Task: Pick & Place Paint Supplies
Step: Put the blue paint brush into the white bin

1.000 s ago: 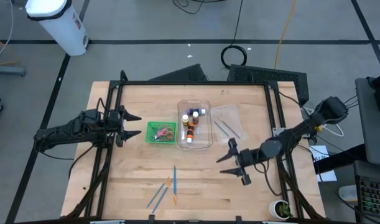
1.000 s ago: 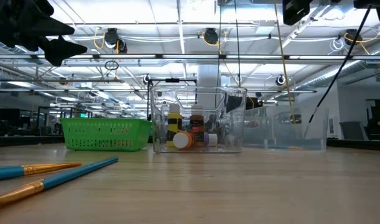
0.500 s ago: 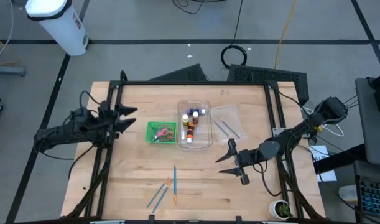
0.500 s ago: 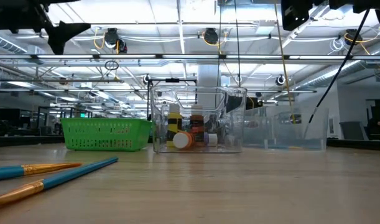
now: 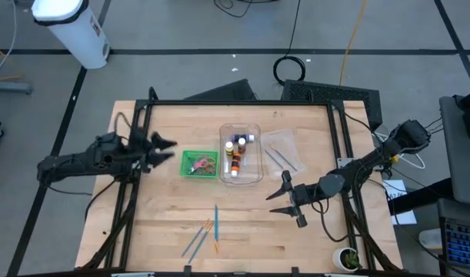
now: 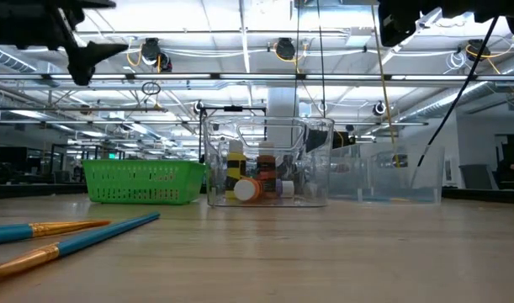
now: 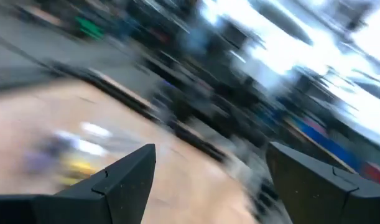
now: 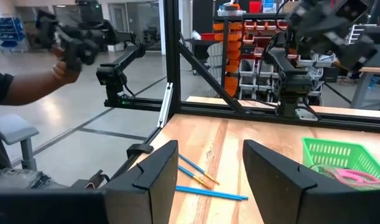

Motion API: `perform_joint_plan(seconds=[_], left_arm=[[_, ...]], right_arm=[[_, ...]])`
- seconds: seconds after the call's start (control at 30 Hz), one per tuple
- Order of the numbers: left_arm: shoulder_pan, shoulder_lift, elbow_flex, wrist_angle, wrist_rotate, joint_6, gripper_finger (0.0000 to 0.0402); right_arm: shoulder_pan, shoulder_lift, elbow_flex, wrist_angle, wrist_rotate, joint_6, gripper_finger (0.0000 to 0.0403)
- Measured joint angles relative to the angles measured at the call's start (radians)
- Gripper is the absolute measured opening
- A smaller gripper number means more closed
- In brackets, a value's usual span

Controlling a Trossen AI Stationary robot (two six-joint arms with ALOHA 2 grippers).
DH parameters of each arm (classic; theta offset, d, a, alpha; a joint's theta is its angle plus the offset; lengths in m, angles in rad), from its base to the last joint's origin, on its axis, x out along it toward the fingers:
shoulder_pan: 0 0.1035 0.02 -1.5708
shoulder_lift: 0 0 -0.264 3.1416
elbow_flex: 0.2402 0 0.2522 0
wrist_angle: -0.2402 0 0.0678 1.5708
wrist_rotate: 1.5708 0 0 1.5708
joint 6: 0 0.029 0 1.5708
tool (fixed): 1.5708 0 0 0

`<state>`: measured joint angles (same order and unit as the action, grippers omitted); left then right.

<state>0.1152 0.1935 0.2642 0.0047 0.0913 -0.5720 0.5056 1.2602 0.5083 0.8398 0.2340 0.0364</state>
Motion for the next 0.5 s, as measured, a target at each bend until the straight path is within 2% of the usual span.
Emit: perform_joint_plan(seconds=[0.07, 0.13, 0.27, 0.33, 0.43, 0.5], left_arm=[[-0.053, 0.086, 0.000, 0.086, 0.119, -0.009, 0.0310], [-0.144, 0.198, 0.000, 0.207, 0.138, -0.026, 0.0310], [-0.370, 0.467, 0.008, 0.473, 0.010, 0.055, 0.0310], [-0.472, 0.599, 0.038, 0.542, -0.035, 0.112, 0.0310], [-0.598, 0.759, 0.132, 0.510, -0.094, 0.166, 0.0310], [-0.663, 0.849, 0.216, 0.398, -0.161, 0.171, 0.0310]], right_arm=[[0.000, 0.000, 0.000, -0.001, 0.000, 0.020, 0.0172], [0.000, 0.000, 0.000, 0.000, 0.000, 0.049, 0.0172], [0.000, 0.000, 0.000, 0.000, 0.000, 0.080, 0.0171], [0.000, 0.000, 0.000, 0.000, 0.000, 0.080, 0.0171], [0.000, 0.000, 0.000, -0.008, -0.001, 0.086, 0.0171], [0.000, 0.000, 0.000, -0.008, -0.001, 0.094, 0.0171]])
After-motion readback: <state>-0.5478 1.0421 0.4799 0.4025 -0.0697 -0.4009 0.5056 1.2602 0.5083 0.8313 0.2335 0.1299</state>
